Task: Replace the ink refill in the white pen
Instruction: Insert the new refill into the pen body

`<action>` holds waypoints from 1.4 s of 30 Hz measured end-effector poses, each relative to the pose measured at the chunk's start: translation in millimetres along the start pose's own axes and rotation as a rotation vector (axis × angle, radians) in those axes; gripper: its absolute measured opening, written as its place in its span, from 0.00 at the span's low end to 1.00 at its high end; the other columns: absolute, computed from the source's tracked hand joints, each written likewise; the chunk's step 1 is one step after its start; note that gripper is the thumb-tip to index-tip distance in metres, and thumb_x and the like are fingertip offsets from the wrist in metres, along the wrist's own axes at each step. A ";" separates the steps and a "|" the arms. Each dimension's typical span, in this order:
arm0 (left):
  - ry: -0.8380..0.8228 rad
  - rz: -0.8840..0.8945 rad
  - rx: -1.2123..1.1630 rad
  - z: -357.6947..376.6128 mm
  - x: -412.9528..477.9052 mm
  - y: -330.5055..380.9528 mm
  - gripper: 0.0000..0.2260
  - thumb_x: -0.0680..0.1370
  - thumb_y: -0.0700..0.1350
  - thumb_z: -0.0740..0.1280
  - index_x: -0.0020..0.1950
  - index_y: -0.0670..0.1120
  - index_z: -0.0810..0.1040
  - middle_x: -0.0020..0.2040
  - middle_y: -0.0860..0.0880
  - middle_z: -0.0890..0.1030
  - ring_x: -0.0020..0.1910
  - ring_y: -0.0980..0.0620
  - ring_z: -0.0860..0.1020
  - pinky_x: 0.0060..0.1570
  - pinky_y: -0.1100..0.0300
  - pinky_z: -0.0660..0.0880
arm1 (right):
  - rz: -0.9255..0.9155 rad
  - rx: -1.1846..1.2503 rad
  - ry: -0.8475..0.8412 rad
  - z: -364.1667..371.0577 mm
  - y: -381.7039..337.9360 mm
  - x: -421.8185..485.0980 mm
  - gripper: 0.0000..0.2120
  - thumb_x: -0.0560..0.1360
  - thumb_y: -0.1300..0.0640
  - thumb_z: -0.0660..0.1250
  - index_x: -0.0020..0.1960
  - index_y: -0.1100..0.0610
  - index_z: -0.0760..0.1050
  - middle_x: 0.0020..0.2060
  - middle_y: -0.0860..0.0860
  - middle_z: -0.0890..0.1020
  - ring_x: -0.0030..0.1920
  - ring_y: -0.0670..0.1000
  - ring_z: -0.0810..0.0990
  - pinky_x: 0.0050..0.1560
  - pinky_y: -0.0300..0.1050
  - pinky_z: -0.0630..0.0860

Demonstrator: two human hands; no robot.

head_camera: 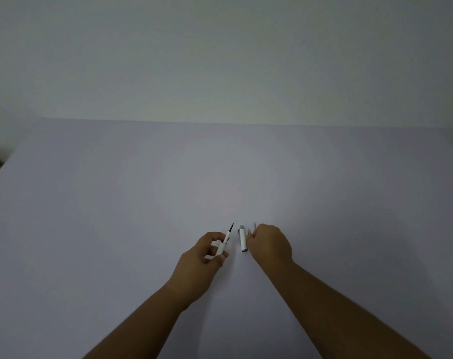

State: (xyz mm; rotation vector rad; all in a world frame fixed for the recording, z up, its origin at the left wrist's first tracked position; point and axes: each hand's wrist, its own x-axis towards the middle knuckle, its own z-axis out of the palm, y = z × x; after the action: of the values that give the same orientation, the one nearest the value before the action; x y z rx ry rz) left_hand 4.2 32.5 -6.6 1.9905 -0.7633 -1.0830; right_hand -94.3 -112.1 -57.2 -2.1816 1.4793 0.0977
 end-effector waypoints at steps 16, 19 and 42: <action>-0.029 -0.005 0.062 -0.8 2.6 5.7 0.12 0.78 0.45 0.63 0.53 0.63 0.70 0.46 0.50 0.82 0.45 0.51 0.81 0.48 0.56 0.77 | -0.049 1.344 -0.145 -49.4 -15.4 -22.0 0.06 0.73 0.62 0.67 0.46 0.53 0.80 0.37 0.50 0.85 0.34 0.46 0.81 0.34 0.37 0.78; -0.034 -0.008 0.072 0.5 3.1 7.3 0.13 0.77 0.46 0.63 0.49 0.66 0.69 0.45 0.51 0.82 0.44 0.52 0.81 0.48 0.57 0.78 | -0.062 1.286 -0.154 -49.6 -14.9 -24.3 0.04 0.73 0.61 0.68 0.45 0.53 0.80 0.39 0.51 0.85 0.36 0.46 0.81 0.34 0.36 0.77; 0.059 0.084 0.103 -3.4 -2.5 16.2 0.05 0.75 0.45 0.68 0.42 0.55 0.75 0.41 0.53 0.83 0.34 0.58 0.81 0.36 0.67 0.74 | -0.184 0.982 -0.265 -46.8 -18.2 -42.1 0.06 0.71 0.55 0.71 0.44 0.56 0.78 0.34 0.47 0.81 0.30 0.41 0.76 0.32 0.32 0.74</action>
State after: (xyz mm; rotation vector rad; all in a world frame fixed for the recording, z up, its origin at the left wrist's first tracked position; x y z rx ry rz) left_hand 3.5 26.5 9.0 2.0473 -0.8791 -0.9493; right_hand -105.3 -91.5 4.0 -1.4064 0.8741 -0.3257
